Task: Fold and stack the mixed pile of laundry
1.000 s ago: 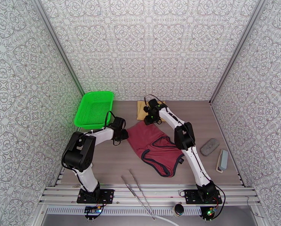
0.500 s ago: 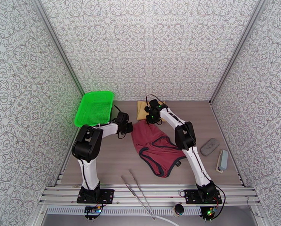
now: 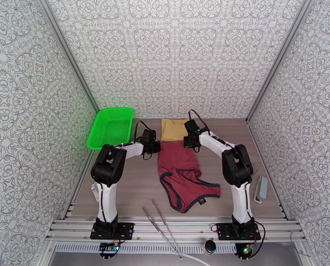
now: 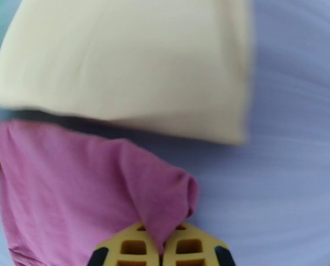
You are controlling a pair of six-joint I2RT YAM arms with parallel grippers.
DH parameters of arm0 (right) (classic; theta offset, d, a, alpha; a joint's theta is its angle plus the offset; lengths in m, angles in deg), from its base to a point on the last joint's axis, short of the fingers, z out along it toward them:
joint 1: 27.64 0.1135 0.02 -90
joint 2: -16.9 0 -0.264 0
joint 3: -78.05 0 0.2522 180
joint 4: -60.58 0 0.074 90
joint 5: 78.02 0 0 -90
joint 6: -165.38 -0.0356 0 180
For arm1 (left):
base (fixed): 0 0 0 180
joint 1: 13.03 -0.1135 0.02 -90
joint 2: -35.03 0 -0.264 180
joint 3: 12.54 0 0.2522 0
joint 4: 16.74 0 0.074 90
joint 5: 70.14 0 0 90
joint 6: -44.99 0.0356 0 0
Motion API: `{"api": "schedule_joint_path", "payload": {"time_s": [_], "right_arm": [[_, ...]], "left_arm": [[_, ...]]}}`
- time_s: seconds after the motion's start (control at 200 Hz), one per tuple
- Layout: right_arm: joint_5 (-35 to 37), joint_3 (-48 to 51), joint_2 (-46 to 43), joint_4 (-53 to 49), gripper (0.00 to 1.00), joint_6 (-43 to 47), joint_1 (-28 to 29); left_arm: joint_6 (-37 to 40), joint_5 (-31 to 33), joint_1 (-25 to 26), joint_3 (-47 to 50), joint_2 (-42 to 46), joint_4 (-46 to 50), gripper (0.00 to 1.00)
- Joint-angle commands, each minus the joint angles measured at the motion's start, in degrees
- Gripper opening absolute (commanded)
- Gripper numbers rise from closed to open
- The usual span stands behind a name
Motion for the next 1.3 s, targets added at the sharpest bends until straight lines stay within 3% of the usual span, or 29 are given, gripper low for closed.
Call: {"api": "schedule_joint_path", "payload": {"time_s": [0.0,0.375,0.445,0.565,0.67,0.83,0.98,1.09,1.135,1.165,1.185,1.235,1.295], "right_arm": [[6.1,0.93,0.01,1.65,0.0,-3.03,-1.59],[7.52,-1.24,7.52,-1.0,0.0,-4.79,-3.9],[8.15,-0.82,7.86,-0.93,0.0,-5.12,-4.1],[8.17,-0.72,7.57,-0.65,0.22,-4.36,-4.67],[7.38,-0.74,5.24,-0.65,0.41,-2.62,-5.33],[6.17,1.87,-2.29,-0.74,0.57,1.14,-5.51],[2.8,10.33,-13.35,0.76,0.62,3.4,-5.44],[-0.44,21.0,-23.95,3.76,0.63,4.75,-5.44],[-1.56,25.59,-28.57,5.01,0.63,5.18,-5.35],[-2.5,28.38,-31.46,5.67,0.64,5.48,-5.36],[-3.04,30.2,-33.31,5.95,0.65,5.63,-5.35],[-4.23,34.18,-37.53,6.63,0.65,5.88,-5.28],[-5.64,37.98,-41.23,7.13,0.66,6.2,-5.17]], "left_arm": [[3.41,-0.53,3.13,-3.79,-5.07,4.14,0.0],[4.49,2.66,3.88,-9.49,-7.16,9.63,0.0],[5.04,2.36,3.87,-10.33,-7.27,10.45,0.13],[5.23,2.09,3.96,-10.0,-6.04,10.75,0.31],[5.56,3.69,4.31,-8.54,0.43,11.42,0.41],[7.65,7.77,5.85,-4.23,14.49,14.05,0.54],[9.46,16.52,11.98,2.11,30.59,17.94,0.65],[9.85,27.17,21.86,8.73,42.6,19.75,0.72],[9.35,32.43,26.81,12.27,47.24,19.44,0.82],[8.86,35.11,29.76,14.76,50.11,18.73,0.98],[8.31,36.37,31.72,16.55,51.96,18.02,0.99],[6.67,35.91,34.49,21.06,55.92,15.55,0.99],[2.14,28.87,34.18,27.34,59.97,10.66,0.99]]}}
